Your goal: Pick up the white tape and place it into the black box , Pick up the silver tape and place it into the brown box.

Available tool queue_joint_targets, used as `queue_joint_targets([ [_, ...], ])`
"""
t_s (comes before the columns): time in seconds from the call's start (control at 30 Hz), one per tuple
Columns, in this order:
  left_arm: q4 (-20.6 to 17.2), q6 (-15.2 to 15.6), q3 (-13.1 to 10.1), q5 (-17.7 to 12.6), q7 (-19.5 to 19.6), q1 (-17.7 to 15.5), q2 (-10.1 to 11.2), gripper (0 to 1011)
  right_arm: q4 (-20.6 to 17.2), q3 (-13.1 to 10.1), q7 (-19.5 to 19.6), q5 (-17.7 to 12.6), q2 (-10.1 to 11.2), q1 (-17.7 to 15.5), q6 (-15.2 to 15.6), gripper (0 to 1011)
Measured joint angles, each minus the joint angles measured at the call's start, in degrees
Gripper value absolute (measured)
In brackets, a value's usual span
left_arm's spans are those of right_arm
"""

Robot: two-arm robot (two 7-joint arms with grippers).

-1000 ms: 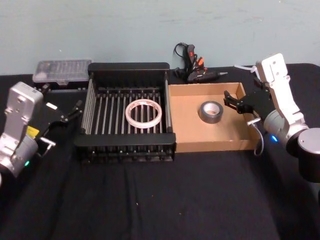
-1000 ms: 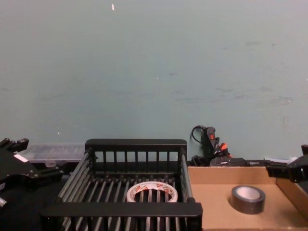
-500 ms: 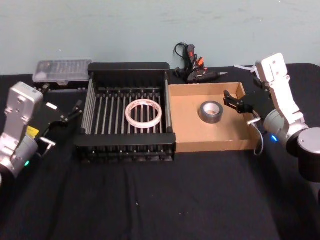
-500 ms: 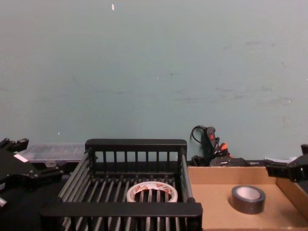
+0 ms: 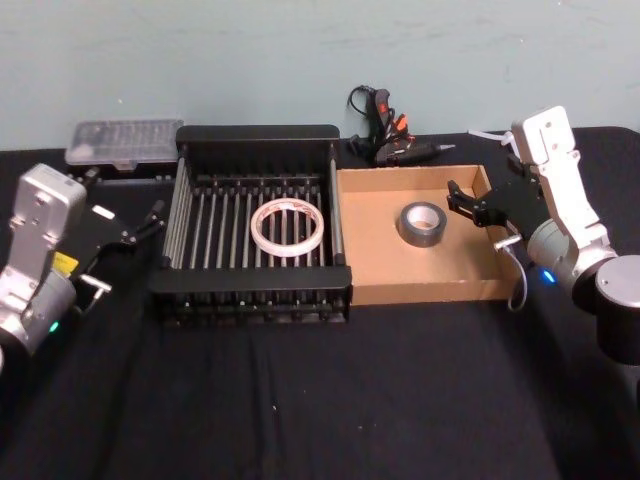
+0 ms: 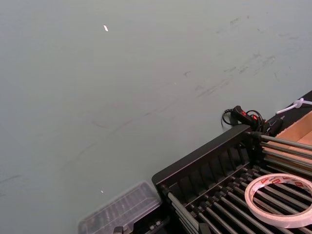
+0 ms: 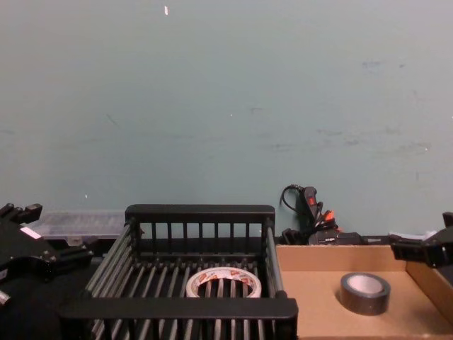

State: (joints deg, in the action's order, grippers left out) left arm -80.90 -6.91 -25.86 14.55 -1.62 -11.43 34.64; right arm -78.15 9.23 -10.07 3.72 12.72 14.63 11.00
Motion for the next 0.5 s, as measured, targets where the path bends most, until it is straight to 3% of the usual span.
queue_joint_targets([
  [0.5,0.0,0.0,0.0,0.0,0.0,0.0,0.0,1001,0.0,0.0,0.0,0.0,0.0,0.0,0.0,1002],
])
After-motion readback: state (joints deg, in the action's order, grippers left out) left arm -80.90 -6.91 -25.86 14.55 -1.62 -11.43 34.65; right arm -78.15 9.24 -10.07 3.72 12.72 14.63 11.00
